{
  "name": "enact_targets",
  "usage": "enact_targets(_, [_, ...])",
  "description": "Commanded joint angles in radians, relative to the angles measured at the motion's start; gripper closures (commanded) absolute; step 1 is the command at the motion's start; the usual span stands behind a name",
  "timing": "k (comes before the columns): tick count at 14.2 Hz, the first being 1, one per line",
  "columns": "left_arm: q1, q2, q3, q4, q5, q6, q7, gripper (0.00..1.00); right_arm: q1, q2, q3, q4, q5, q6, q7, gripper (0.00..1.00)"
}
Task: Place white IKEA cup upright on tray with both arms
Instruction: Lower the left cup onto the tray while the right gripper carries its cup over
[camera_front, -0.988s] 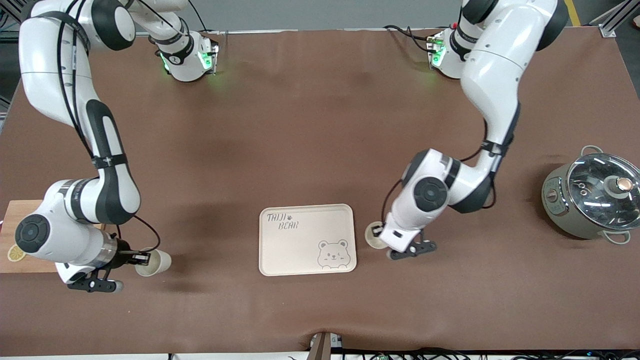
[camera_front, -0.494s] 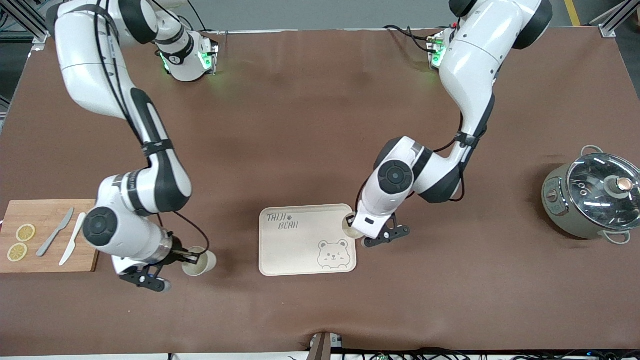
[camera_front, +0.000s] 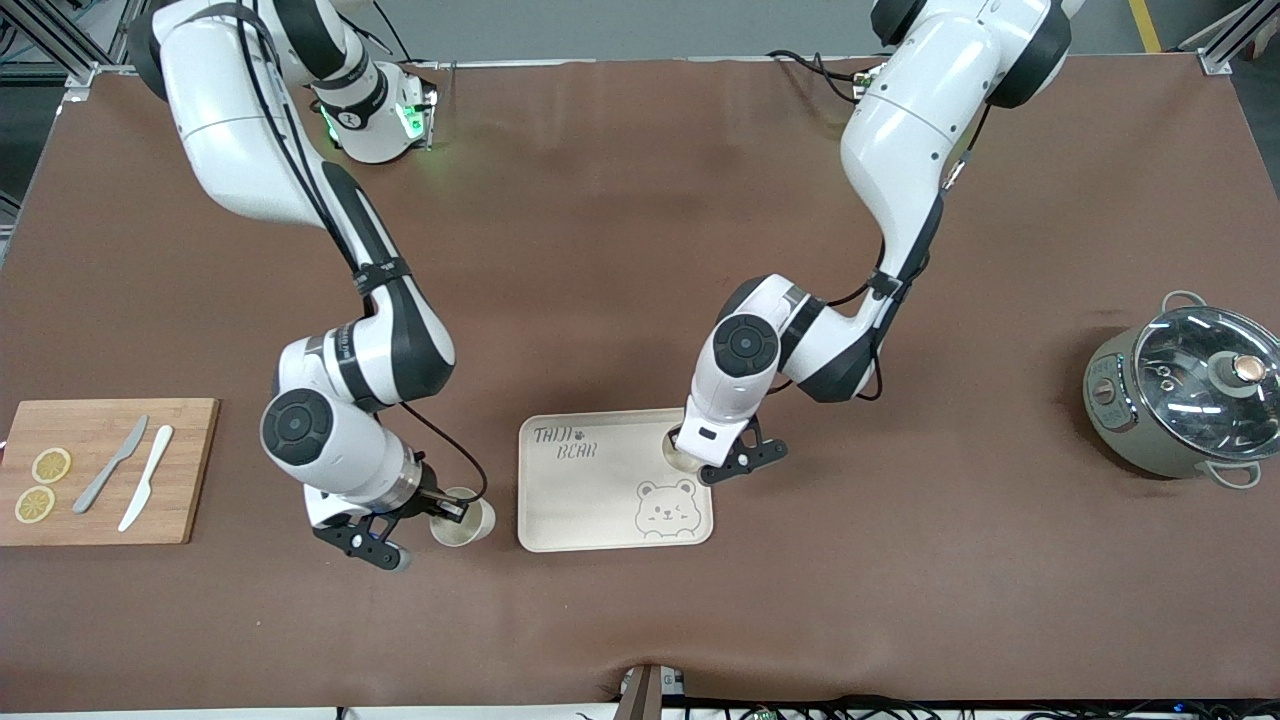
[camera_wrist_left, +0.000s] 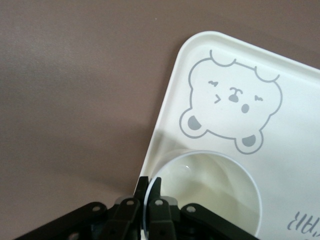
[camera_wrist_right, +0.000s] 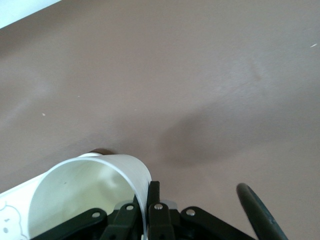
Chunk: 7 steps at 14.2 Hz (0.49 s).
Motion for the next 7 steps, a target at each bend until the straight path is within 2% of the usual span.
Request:
enact_targets(1, [-0.016, 0.018, 0.017, 0.019, 0.011, 0.013, -0.026, 1.00, 0.038, 0.031, -0.009, 0.013, -0.006, 0.034, 0.057, 1.00])
enact_targets(5, [-0.012, 0.018, 0.017, 0.020, 0.010, 0.015, -0.028, 1.00, 0.074, 0.061, -0.009, 0.010, -0.004, 0.065, 0.092, 1.00])
enact_targets(6, [-0.012, 0.018, 0.017, 0.020, 0.010, 0.013, -0.028, 0.93, 0.088, 0.064, -0.009, 0.010, -0.006, 0.065, 0.107, 1.00])
enact_targets(7, [-0.010, 0.017, 0.017, 0.017, 0.010, 0.015, -0.020, 0.01, 0.104, 0.064, -0.009, 0.010, -0.007, 0.065, 0.129, 1.00])
